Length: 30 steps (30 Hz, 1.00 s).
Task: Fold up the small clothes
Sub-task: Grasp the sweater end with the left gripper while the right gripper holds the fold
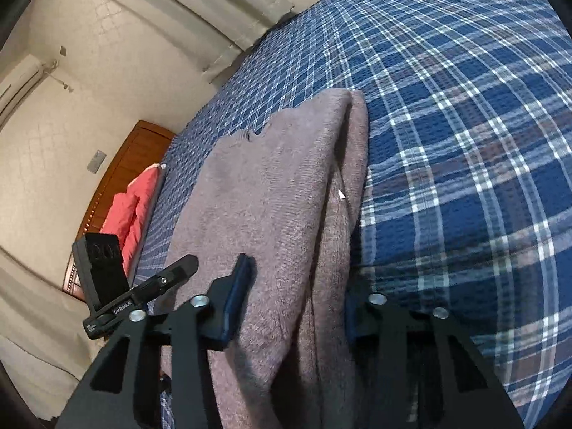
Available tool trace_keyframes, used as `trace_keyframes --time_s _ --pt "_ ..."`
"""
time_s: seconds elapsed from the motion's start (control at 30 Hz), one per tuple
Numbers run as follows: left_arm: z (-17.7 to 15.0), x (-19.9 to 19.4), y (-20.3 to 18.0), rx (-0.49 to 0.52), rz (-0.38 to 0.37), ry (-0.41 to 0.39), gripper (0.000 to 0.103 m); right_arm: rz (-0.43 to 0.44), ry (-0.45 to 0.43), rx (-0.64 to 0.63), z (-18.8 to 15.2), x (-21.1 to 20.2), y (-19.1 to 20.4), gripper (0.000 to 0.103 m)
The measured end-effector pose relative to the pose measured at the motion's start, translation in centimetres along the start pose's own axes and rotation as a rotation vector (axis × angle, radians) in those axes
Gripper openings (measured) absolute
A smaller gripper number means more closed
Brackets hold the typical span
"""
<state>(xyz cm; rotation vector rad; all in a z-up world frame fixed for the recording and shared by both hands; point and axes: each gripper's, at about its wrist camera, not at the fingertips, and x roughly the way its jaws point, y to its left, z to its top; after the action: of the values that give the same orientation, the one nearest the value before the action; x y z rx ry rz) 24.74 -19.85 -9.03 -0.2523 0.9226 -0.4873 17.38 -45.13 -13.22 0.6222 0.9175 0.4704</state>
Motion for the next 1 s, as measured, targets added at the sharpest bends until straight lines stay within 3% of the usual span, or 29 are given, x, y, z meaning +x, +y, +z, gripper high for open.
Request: trace_keyframes --time_s 0.03,0.1,0.23,0.4,0.63,0.87,1.0 --pt "0.1 -0.2 -0.4 0.015 0.015 -0.012 0.037 0.012 -0.003 -0.001 0.0 0.1 0.3 0.029" --pt "0.1 -0.8 -1.1 0.050 0.046 -0.037 0.030 0.002 -0.022 -0.014 0.1 0.1 1.2 0.026" --pt "0.5 -2.5 -1.6 0.065 0.057 -0.069 0.025 0.014 -0.071 -0.058 0.4 -0.2 3.6 0.025" --pt "1.2 -5.5 -1.7 0.085 0.107 -0.118 0.024 0.052 -0.064 -0.078 0.5 1.5 6.0 0.024" --pt "-0.2 -10.2 2.3 0.042 0.173 -0.130 0.024 0.138 -0.003 -0.072 -0.5 5.9 8.7 0.024" --pt "-2.8 -9.5 6.0 -0.028 0.174 -0.102 0.027 0.130 0.058 -0.007 -1.7 8.7 7.4 0.025" --pt "-2.9 -9.3 6.0 -0.052 0.165 -0.121 0.034 0.114 0.062 0.032 -2.0 7.9 6.7 0.038"
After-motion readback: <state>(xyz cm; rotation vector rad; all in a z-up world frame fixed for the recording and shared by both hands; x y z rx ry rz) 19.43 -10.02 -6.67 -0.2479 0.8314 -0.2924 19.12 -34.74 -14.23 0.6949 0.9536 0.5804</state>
